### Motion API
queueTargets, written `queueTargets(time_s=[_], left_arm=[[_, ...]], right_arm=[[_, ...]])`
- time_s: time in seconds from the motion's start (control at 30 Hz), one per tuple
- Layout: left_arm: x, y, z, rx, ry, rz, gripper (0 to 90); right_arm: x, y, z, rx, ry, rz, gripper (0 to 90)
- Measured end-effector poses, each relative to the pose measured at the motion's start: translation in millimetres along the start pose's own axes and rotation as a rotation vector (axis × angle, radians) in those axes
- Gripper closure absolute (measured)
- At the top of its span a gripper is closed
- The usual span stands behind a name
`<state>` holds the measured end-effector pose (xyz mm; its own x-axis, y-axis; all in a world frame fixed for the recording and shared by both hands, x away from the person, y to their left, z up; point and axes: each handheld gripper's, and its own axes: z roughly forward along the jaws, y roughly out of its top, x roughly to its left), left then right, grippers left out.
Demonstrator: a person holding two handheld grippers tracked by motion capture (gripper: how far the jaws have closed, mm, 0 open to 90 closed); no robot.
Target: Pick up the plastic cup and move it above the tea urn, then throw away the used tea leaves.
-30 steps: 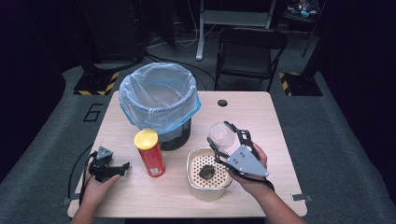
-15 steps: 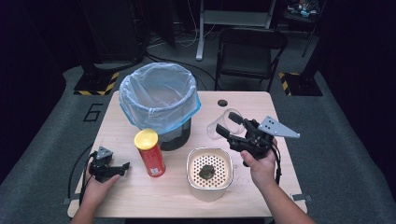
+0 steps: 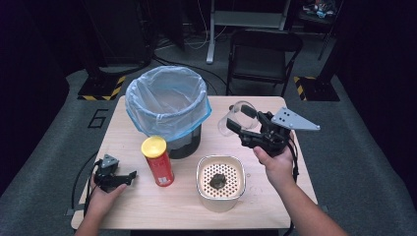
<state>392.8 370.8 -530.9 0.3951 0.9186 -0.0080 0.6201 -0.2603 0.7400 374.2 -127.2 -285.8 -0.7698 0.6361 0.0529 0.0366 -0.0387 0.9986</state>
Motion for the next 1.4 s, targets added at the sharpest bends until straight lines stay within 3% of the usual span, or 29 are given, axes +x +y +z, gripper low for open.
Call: queueTargets(time_s=[0.07, 0.4, 0.47, 0.63, 1.03, 1.1, 1.3, 1.4], left_arm=[[-0.3, -0.1, -0.2, 0.003, -0.001, -0.004, 11.7], [-0.6, -0.1, -0.3, 0.004, 0.003, -0.004, 11.7], [-0.7, 0.0, -0.4, 0.004, 0.003, -0.006, 11.7], [-0.7, 0.0, -0.1, -0.001, 0.008, -0.003, 11.7], [-1.6, -0.2, -0.1, 0.0, 0.005, -0.012, 11.7], [-1.5, -0.1, 0.2, -0.006, 0.011, -0.011, 11.6], [-2.0, -0.2, 0.4, -0.006, 0.005, -0.017, 11.3], [-2.2, -0.2, 0.2, -0.004, 0.003, -0.016, 11.2]], right_arm=[[4.2, 8.5, 3.6, 0.009, -0.004, -0.035, 32.2], [21.4, 41.0, 32.0, 0.041, 0.038, -0.078, 32.1], [18.0, 42.4, 42.9, 0.044, 0.048, -0.064, 32.1], [10.1, 45.5, 74.7, 0.075, 0.045, -0.085, 31.9], [9.2, 47.8, 146.6, 0.148, 0.037, -0.104, 31.0], [7.9, 44.8, 158.7, 0.165, 0.037, -0.079, 30.4], [7.5, 40.0, 176.5, 0.184, 0.009, -0.109, 29.4], [7.4, 36.4, 180.9, 0.201, 0.005, -0.102, 29.5]])
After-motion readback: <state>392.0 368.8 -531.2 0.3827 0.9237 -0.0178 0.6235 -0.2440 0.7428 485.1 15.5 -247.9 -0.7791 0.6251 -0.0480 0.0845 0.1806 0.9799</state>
